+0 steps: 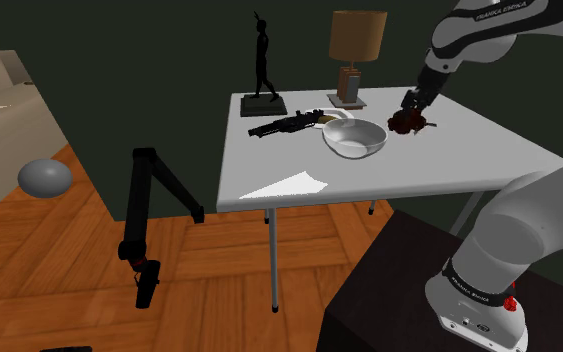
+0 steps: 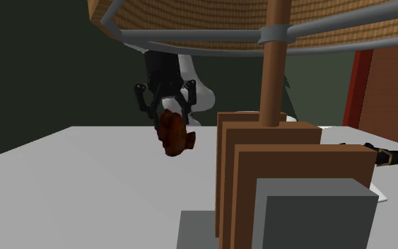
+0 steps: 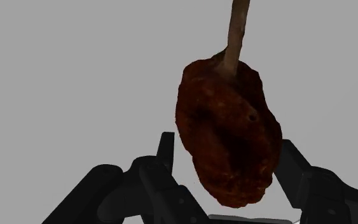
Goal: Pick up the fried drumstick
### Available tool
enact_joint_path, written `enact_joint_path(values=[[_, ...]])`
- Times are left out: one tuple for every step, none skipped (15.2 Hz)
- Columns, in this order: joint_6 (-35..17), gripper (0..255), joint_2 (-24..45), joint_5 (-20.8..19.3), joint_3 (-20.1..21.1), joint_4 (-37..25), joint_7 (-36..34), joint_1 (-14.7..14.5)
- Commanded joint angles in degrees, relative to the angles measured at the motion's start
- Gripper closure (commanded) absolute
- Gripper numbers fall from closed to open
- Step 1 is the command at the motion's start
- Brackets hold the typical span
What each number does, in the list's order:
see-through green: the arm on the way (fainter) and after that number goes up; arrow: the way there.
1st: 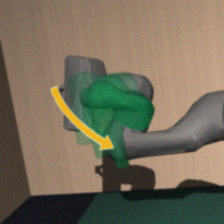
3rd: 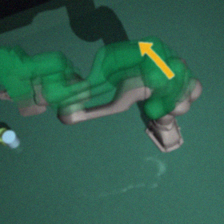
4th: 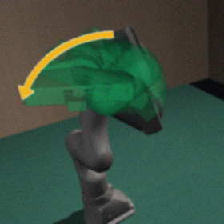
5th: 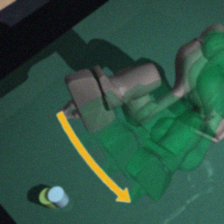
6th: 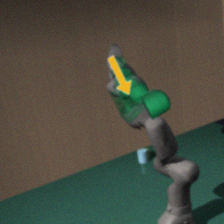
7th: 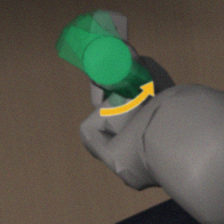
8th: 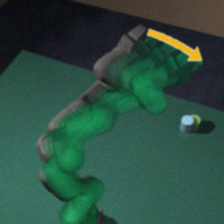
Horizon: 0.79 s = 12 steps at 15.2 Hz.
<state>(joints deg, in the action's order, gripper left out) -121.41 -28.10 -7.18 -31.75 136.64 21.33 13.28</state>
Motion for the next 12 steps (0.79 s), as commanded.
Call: enact_joint_path(values=[[1.7, 255, -0.35, 0.03, 0.36, -1.37, -0.19, 0.0], [2.5, 255, -0.5, 0.05, 0.53, -2.02, -0.29, -0.01], [3.29, 255, -0.64, 0.08, 0.7, -2.67, -0.39, -0.02], [4.07, 255, -0.76, 0.11, 0.87, -3.34, -0.48, -0.03], [4.85, 255, -0.87, 0.14, 1.03, -4.02, -0.57, -0.05], [5.63, 255, -0.96, 0.18, 1.18, -4.71, -0.65, -0.08], [6.4, 255, -1.04, 0.23, 1.33, -5.4, -0.73, -0.1], [7.18, 255, -1.11, 0.27, 1.48, -6.11, -0.81, -0.14], [7.94, 255, -1.16, 0.32, 1.62, -6.83, -0.88, -0.17], [8.71, 255, -1.19, 0.38, 1.76, -7.56, -0.94, -0.21], [8.83, 255, -1.21, 0.38, 1.78, -7.66, -0.96, -0.21], [8.82, 255, -1.2, 0.39, 1.78, -7.67, -0.95, -0.21]])
